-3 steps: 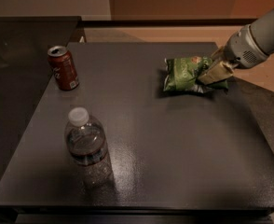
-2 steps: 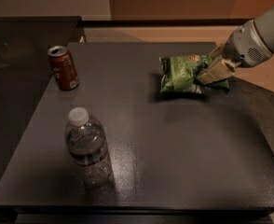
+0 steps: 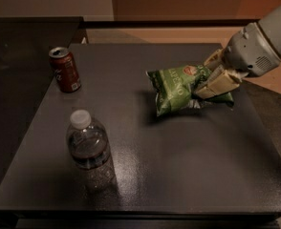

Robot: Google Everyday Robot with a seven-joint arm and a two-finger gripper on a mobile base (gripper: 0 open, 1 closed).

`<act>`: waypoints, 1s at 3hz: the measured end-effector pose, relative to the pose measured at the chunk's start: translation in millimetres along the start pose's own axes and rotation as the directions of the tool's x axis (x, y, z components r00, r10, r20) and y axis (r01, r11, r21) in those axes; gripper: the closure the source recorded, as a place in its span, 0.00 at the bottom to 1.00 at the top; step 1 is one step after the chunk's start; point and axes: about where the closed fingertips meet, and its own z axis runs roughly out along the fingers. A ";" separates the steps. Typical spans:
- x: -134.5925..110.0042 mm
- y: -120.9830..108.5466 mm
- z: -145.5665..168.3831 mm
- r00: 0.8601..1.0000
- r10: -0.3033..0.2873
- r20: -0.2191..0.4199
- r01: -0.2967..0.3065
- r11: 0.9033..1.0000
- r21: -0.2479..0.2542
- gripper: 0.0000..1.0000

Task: Move green jalapeno chip bag near water bottle

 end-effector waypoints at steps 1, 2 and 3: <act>-15.1 31.4 6.5 0.995 -0.098 0.000 0.098 0.994 -0.041 1.00; -21.6 58.2 17.4 0.987 -0.163 0.008 0.163 0.983 -0.085 1.00; -25.1 78.6 30.1 0.981 -0.195 0.017 0.195 0.972 -0.130 1.00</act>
Offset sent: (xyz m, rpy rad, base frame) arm -0.0861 0.0460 -0.0159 -0.0252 -0.0366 0.2748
